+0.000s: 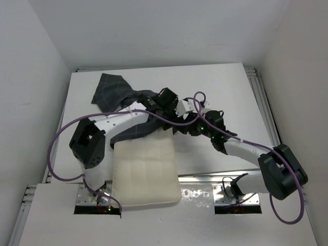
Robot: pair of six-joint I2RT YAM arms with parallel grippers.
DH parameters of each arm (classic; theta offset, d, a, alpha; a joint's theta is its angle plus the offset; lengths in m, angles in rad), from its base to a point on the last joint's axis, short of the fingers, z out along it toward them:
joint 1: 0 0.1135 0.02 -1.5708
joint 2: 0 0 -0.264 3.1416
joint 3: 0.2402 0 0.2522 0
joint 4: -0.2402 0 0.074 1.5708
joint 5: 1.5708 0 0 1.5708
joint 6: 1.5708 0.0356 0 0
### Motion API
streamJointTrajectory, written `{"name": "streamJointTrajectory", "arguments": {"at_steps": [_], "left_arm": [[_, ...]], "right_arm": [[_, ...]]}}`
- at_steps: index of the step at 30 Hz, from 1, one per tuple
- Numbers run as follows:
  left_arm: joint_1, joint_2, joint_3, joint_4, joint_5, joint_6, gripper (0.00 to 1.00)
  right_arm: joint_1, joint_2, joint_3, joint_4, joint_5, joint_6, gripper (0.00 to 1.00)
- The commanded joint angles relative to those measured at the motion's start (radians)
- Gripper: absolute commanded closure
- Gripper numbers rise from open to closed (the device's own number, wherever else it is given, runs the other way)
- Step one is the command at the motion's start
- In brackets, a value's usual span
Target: Put the pillow into the pillowcase
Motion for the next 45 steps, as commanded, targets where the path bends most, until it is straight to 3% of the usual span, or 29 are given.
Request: {"name": "streamJointTrajectory", "arguments": {"at_steps": [1, 4, 11, 15, 18, 19, 22, 26, 29, 30, 32, 37, 41, 45], "left_arm": [[-0.005, 0.048, 0.037, 0.108, -0.137, 0.001, 0.43], [-0.005, 0.077, 0.039, 0.154, -0.154, 0.007, 0.44], [-0.007, 0.164, 0.051, 0.237, -0.260, -0.017, 0.59], [-0.007, 0.184, 0.052, 0.252, -0.297, -0.004, 0.70], [-0.005, 0.191, 0.078, 0.227, -0.268, -0.023, 0.87], [-0.005, 0.191, 0.091, 0.213, -0.258, -0.034, 1.00], [-0.004, 0.172, 0.161, 0.167, -0.190, -0.079, 1.00], [-0.005, 0.157, 0.252, 0.125, -0.123, -0.122, 1.00], [-0.002, 0.152, 0.301, 0.099, -0.094, -0.152, 1.00], [-0.001, 0.149, 0.313, 0.101, -0.085, -0.158, 1.00], [0.005, 0.149, 0.341, 0.098, -0.079, -0.168, 1.00], [0.042, 0.157, 0.404, 0.085, -0.010, -0.203, 1.00], [0.062, 0.155, 0.491, 0.035, 0.085, -0.209, 1.00], [0.064, 0.164, 0.580, -0.024, 0.119, -0.163, 1.00]], "right_arm": [[0.003, -0.026, -0.040, 0.100, -0.019, 0.055, 0.40], [0.002, -0.051, -0.066, 0.104, -0.003, 0.049, 0.38], [0.002, -0.011, -0.126, 0.223, -0.060, 0.095, 0.36], [0.002, 0.049, -0.131, 0.282, -0.103, 0.116, 0.33], [0.003, 0.127, -0.096, 0.319, -0.134, 0.150, 0.32], [0.003, 0.148, -0.084, 0.322, -0.128, 0.161, 0.32], [0.018, 0.246, -0.025, 0.353, -0.120, 0.190, 0.34], [0.048, 0.372, 0.054, 0.359, -0.124, 0.218, 0.45], [0.064, 0.455, 0.107, 0.444, -0.212, 0.261, 0.71], [0.069, 0.473, 0.114, 0.469, -0.220, 0.279, 0.88], [0.080, 0.469, 0.104, 0.512, -0.212, 0.268, 1.00], [0.098, 0.325, 0.039, 0.469, -0.163, 0.140, 1.00], [0.159, 0.204, 0.070, 0.338, -0.161, -0.105, 1.00], [0.233, 0.135, 0.113, 0.230, -0.181, -0.204, 1.00]]}}
